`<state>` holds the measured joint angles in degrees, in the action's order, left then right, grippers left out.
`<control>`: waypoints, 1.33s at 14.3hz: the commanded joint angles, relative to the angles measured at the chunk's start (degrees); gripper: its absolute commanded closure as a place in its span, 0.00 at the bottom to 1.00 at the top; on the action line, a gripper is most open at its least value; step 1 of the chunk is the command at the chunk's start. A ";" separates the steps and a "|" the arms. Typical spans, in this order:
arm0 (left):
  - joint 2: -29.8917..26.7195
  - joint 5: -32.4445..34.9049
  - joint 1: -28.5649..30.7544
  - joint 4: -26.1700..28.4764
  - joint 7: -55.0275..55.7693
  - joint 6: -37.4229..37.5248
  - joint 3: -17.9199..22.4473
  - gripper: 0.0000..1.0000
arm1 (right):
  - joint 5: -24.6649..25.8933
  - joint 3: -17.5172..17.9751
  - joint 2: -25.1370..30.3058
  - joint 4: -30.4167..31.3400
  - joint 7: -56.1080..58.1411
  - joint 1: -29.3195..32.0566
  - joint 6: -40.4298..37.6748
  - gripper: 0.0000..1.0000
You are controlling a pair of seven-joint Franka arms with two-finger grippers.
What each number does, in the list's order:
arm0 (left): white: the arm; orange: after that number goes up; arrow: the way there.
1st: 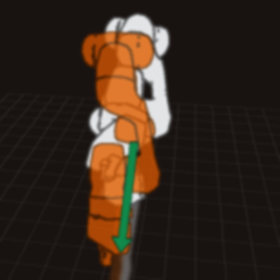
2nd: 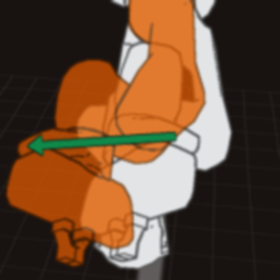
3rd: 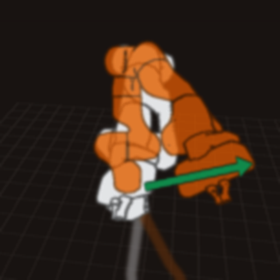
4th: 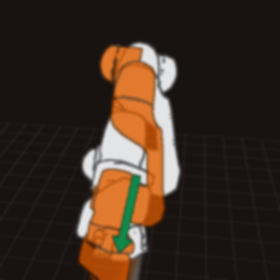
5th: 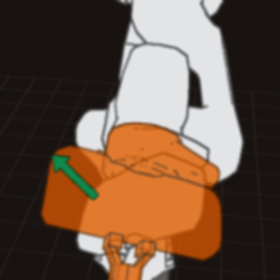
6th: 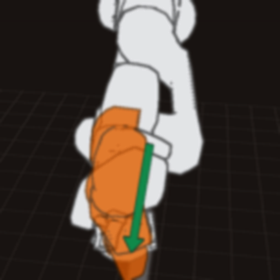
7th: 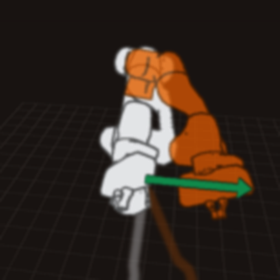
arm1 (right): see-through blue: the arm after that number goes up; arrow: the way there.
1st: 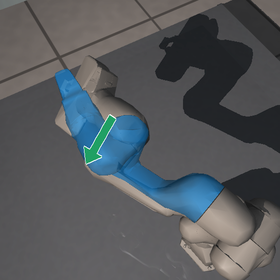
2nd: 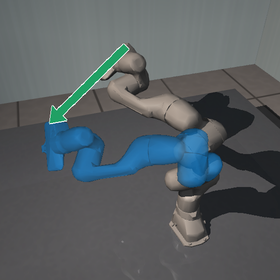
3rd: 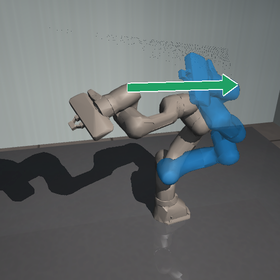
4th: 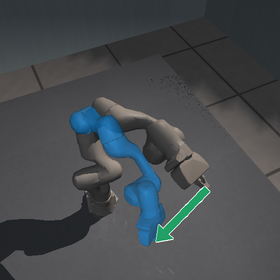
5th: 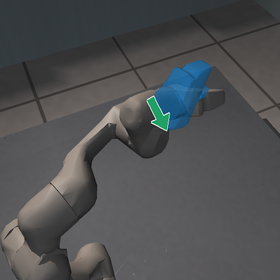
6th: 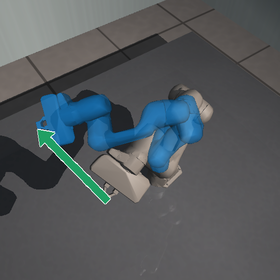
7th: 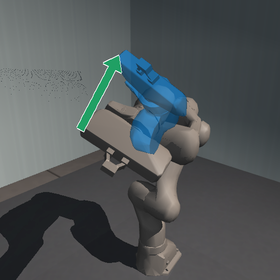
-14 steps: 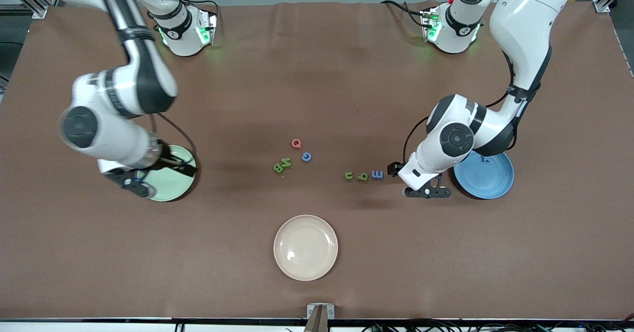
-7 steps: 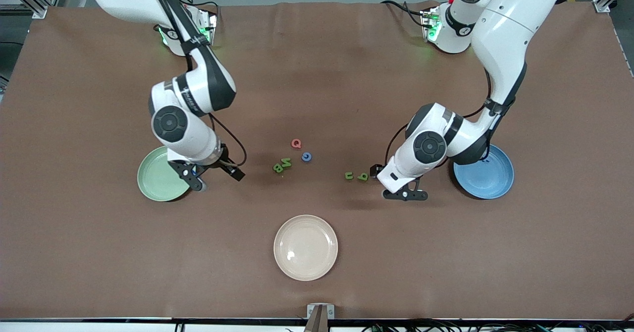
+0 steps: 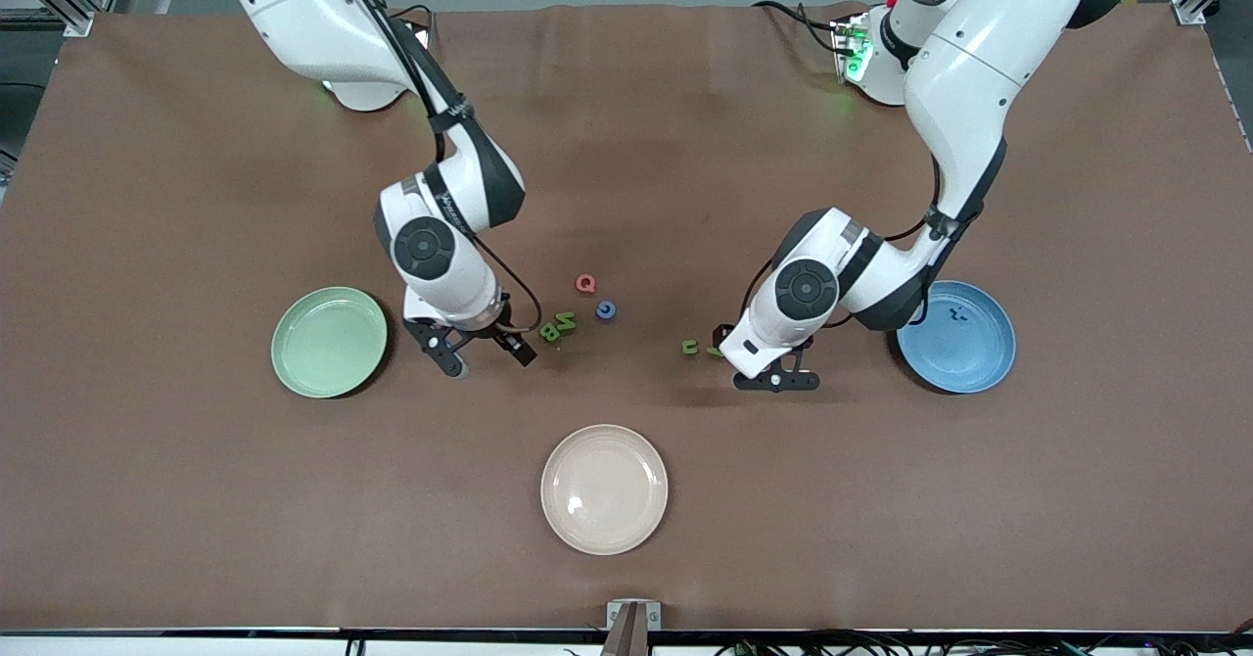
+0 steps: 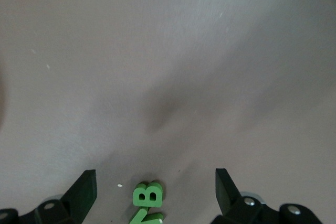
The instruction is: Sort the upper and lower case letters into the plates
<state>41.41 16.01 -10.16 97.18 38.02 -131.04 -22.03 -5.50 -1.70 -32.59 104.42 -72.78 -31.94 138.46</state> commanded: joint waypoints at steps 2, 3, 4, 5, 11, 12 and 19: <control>1.30 1.39 -0.38 -0.76 2.40 -1.94 0.59 0.00 | -0.13 -0.58 -1.94 -1.15 -2.54 -2.77 0.85 0.06; 1.47 1.39 -0.47 -0.67 2.67 -2.03 0.50 0.00 | -0.13 -0.58 -2.12 -1.06 -2.54 -3.13 1.11 0.08; 1.56 1.39 -0.38 -0.59 2.67 -2.03 0.59 0.00 | -0.13 -0.58 -2.65 -1.06 -2.54 -3.39 1.20 0.11; 1.39 1.39 -0.21 -0.06 2.67 -2.03 0.59 0.00 | -0.13 -0.58 -2.82 -1.06 -2.63 -3.74 1.55 0.15; 1.39 1.39 -0.12 1.44 3.02 -2.03 0.59 0.00 | -0.04 -0.58 -4.58 -1.15 -2.54 -4.98 4.45 0.28; 1.39 1.39 -0.21 1.61 4.06 -2.03 0.59 0.00 | -0.04 -0.58 -4.85 -1.15 -2.54 -5.15 4.89 0.30; -0.45 1.66 0.41 3.19 4.51 -1.15 0.50 0.00 | 0.84 -0.67 -5.20 -0.97 -2.36 -5.24 4.98 0.52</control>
<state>42.91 16.07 -10.07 98.19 40.89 -132.49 -21.47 -5.37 -1.74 -37.41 103.96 -74.45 -36.40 143.21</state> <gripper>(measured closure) 0.000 0.463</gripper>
